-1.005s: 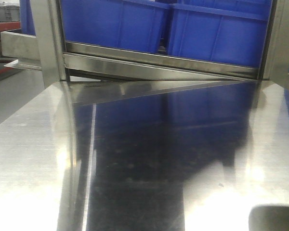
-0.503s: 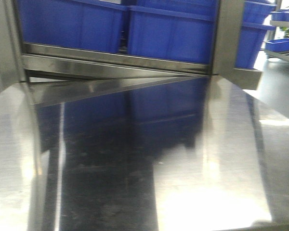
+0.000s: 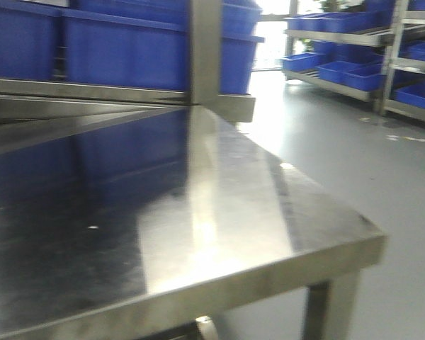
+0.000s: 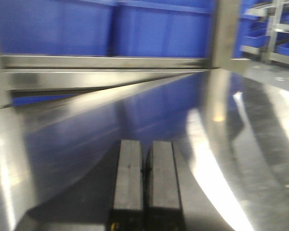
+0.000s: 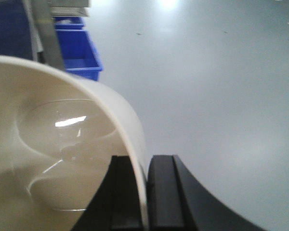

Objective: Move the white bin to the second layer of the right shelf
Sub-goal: 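Turn the base away from the table, holding the bin, then drive past the cart of blue crates, carrying the bin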

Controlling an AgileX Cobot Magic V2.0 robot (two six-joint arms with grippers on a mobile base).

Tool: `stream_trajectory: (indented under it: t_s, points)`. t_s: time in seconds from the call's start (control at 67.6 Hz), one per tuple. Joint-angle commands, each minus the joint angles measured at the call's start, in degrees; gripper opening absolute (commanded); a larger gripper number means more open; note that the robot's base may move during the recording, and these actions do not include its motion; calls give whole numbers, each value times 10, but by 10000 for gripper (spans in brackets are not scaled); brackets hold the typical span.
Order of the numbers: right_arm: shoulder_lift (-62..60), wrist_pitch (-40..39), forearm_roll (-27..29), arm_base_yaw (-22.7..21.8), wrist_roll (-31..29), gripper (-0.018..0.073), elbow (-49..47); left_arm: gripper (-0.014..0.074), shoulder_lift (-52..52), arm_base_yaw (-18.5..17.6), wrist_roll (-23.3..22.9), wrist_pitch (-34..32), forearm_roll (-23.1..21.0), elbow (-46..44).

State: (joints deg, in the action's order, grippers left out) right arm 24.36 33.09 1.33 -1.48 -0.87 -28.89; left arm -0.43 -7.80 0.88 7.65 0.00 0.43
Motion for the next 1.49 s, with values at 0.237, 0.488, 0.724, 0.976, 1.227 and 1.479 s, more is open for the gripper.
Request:
stream_trajectory:
  t_s: [0.237,0.488,0.724,0.976,1.227,1.479]
  points:
    - [1,-58,-4,-4,2,46,-16,85,-9,0,-2,-49,0,21]
    - [1,-58,-4,-4,2,46,-16,85,-9,0,-2,-49,0,21]
    - [1,-58,-4,-4,2,46,-16,85,-9,0,-2,-49,0,21]
    - [1,-58,-4,-4,2,46,-16,85,-9,0,-2,-49,0,21]
    - [1,-58,-4,-4,2,46,-16,85,-9,0,-2,-49,0,21]
    - [1,-58,-4,-4,2,46,-16,85,-9,0,-2,-49,0,21]
